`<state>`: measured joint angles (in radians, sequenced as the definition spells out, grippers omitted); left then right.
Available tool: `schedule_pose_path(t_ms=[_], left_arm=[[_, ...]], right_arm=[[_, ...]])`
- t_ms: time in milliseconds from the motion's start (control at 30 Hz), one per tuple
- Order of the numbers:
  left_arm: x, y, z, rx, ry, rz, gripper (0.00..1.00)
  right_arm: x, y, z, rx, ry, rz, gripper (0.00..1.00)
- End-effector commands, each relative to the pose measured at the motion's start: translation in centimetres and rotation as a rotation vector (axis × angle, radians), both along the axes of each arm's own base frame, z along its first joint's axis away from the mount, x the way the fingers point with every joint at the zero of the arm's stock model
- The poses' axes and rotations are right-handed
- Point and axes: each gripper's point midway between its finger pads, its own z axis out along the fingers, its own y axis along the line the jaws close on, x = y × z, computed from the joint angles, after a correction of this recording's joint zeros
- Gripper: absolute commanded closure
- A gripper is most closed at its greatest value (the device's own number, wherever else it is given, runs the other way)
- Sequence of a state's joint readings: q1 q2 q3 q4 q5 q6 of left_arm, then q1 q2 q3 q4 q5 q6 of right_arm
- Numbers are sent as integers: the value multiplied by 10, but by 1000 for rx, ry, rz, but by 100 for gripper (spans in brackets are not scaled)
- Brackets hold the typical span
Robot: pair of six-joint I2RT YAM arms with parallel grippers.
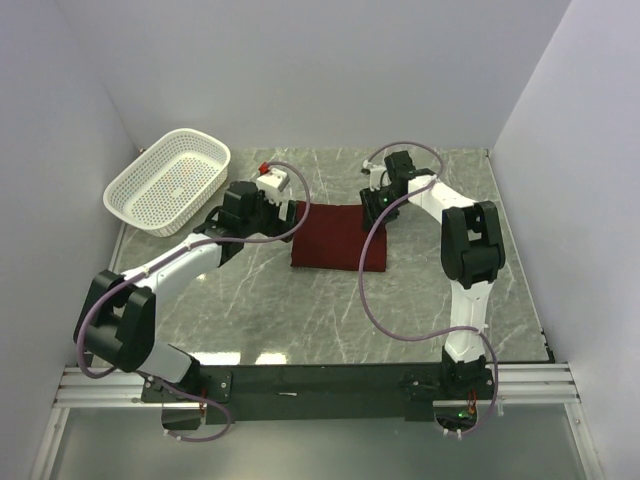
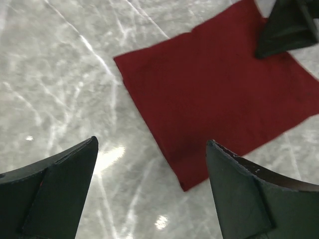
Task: Fold and stack the t-shirts
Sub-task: Neatly place the folded tshirt to the corner
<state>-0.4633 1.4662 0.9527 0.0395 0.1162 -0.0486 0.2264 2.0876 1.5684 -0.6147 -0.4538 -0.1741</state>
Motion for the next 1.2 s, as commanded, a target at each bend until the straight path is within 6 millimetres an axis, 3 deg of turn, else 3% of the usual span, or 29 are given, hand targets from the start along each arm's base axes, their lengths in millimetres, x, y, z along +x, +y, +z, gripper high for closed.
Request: schedule_pose_path(t_ms=[0, 167, 300, 433, 533, 700, 900, 1167], left_arm=[[-9, -15, 20, -115, -5, -37, 6], [-14, -26, -7, -124, 102, -79, 9], [-13, -23, -8, -124, 106, -56, 9], [-7, -9, 6, -110, 65, 24, 7], [-10, -11, 14, -168, 75, 17, 6], [-17, -15, 9, -225, 135, 20, 6], [-30, -9, 14, -257, 127, 33, 6], [-48, 2, 15, -271, 122, 49, 6]], right_arm=[[24, -23, 11, -93, -100, -127, 54], [30, -52, -2, -173, -72, -200, 54], [28, -67, 0, -179, -65, -220, 53], [21, -62, 34, -102, -116, -201, 45], [13, -51, 43, -1, -103, -184, 38], [1, -35, 32, 90, -19, -172, 37], [0, -40, 5, 63, 87, -297, 34], [-1, -27, -10, 93, 143, -313, 32]])
